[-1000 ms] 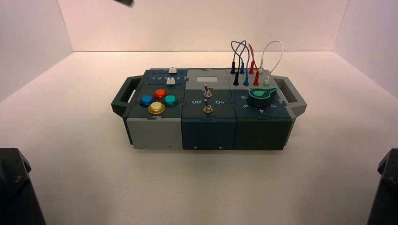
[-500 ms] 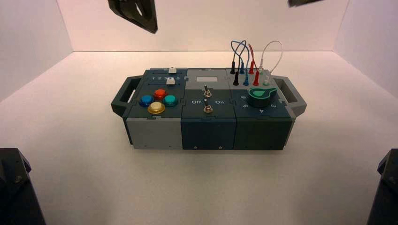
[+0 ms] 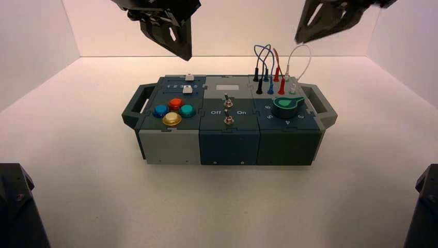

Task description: Pull the black wire.

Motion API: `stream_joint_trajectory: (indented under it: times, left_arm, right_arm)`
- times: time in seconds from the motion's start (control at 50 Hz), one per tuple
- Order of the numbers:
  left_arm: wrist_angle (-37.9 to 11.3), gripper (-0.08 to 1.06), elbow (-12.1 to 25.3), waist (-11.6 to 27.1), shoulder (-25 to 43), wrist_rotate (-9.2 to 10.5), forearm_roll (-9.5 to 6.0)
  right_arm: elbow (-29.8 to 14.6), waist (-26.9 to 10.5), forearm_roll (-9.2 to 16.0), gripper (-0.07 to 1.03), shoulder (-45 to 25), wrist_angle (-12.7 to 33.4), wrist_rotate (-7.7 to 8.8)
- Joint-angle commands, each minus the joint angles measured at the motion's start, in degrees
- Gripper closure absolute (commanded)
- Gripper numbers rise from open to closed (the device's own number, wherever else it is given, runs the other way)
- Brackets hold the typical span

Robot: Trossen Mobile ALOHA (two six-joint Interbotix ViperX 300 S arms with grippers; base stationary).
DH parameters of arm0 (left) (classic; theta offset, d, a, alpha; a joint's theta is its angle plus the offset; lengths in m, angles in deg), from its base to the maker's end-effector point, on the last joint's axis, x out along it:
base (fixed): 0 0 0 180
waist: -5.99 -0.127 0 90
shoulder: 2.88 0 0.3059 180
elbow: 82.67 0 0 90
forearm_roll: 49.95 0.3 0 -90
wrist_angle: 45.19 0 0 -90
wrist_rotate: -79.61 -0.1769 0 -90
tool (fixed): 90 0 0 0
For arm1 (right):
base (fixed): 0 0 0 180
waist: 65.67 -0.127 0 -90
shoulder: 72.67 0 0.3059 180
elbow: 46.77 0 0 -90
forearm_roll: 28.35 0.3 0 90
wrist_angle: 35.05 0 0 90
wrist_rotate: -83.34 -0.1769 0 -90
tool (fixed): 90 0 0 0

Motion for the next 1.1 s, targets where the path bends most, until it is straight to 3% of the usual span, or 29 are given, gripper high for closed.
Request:
stream_joint_trajectory:
  times: [0.02,0.48,0.66,1.1]
  left_arm:
    - [0.09,1.01,1.76,0.18,-1.23,0.09,0.09]
    - [0.09,1.01,1.76,0.18,-2.37,-0.26,0.35]
    - [0.09,1.01,1.76,0.18,-2.37,-0.26,0.44]
    - [0.00,1.01,1.85,0.18,-2.55,-0.35,0.44]
  right_arm:
    - [-3.16,-2.29,0.70,0.81,-4.13,0.09,0.09]
    - [-8.88,-3.87,0.88,0.75,-16.79,1.58,0.26]
    - [-10.28,-3.78,0.88,0.64,-20.30,2.46,0.18]
    - [-13.18,-3.87,0.70,0.64,-25.05,1.85,0.18]
